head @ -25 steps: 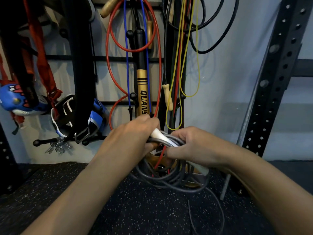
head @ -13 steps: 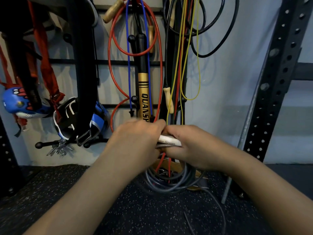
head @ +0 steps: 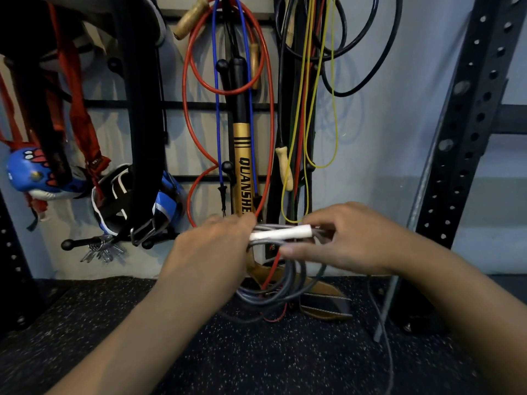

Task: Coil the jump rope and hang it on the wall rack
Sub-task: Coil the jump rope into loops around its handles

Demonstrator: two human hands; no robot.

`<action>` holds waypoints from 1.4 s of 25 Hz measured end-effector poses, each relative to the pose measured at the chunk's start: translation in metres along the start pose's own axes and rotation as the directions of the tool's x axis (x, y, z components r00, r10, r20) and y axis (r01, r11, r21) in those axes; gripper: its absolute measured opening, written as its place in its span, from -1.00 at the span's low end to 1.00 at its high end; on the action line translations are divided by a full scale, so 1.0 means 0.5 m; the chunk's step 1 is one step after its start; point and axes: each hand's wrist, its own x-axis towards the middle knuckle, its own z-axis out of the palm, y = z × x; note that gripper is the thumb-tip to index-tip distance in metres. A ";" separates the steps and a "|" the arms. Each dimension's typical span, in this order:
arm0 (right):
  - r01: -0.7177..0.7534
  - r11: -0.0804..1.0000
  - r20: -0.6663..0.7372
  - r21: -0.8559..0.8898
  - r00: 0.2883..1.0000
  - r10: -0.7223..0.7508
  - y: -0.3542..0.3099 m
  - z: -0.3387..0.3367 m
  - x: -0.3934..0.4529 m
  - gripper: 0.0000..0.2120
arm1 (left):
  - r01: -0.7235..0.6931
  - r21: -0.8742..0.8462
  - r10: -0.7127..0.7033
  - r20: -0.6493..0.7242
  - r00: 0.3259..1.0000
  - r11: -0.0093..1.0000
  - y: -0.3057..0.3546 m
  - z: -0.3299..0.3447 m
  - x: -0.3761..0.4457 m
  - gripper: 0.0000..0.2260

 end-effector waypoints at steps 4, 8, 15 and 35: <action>-0.051 0.738 -0.032 0.673 0.995 0.099 0.046 -0.011 -0.004 -0.38 | 0.142 0.006 -0.142 0.063 0.988 0.990 -0.035 0.021 -0.010 -0.83; -0.017 0.563 -0.065 0.826 0.990 0.125 0.052 0.047 -0.001 -0.46 | 0.340 -0.223 -0.328 0.088 0.940 0.914 -0.036 0.033 -0.011 -0.93; 0.099 0.618 -0.283 0.780 0.936 0.207 0.021 0.092 0.024 -0.72 | 0.378 -0.368 -0.352 0.138 0.926 0.849 0.003 0.034 -0.012 -0.91; -0.092 0.270 0.076 0.959 0.995 0.066 -0.018 0.129 -0.002 -0.35 | 0.491 -0.687 -0.526 0.184 0.830 0.535 -0.005 0.022 0.018 -0.82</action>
